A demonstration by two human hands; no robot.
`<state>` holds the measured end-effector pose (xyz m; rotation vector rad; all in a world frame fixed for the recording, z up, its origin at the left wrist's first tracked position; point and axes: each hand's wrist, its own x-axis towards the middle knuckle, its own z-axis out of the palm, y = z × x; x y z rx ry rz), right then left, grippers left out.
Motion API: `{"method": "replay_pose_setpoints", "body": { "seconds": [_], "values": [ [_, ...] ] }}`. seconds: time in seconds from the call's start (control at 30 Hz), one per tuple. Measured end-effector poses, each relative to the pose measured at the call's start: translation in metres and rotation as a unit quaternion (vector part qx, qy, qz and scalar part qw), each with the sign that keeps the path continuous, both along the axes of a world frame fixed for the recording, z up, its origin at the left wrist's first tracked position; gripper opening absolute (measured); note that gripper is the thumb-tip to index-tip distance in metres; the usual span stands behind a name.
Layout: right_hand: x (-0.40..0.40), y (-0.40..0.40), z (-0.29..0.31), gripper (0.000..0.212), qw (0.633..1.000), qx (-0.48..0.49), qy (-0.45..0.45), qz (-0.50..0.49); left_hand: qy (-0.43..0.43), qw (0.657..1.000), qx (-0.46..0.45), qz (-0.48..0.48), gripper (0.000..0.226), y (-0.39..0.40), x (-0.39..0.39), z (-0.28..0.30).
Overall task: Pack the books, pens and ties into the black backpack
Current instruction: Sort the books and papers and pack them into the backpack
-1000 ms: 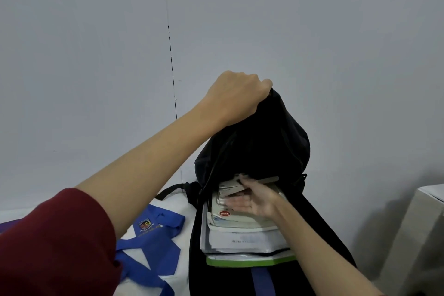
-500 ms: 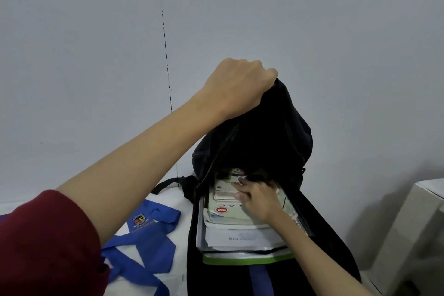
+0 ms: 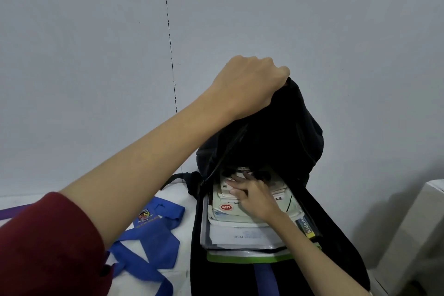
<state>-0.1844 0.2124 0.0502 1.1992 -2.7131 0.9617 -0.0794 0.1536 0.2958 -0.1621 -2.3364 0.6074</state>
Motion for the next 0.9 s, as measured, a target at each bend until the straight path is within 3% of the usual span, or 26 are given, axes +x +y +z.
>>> {"method": "replay_pose_setpoints", "body": {
  "seconds": [0.1,0.2,0.33,0.63,0.9],
  "values": [
    [0.002,0.009,0.008,0.048,0.999,-0.018,-0.032,-0.021,-0.002,1.0,0.006,-0.006,0.015,0.002,0.001,-0.002],
    [0.006,0.029,0.019,0.066,0.991,-0.06,-0.032,-0.117,0.0,1.0,0.004,-0.003,0.015,0.002,0.001,-0.004],
    [0.008,0.056,0.02,0.054,0.978,-0.069,-0.003,-0.195,-0.002,1.0,0.012,-0.004,0.017,0.002,0.001,-0.004],
    [0.005,0.054,0.003,0.043,0.969,-0.07,-0.009,-0.235,-0.01,1.0,0.012,-0.003,0.018,0.005,0.001,-0.005],
    [0.001,0.059,0.002,0.073,0.974,-0.111,-0.009,-0.199,-0.012,1.0,0.011,-0.006,0.022,0.004,0.0,-0.006]
  ]
}}
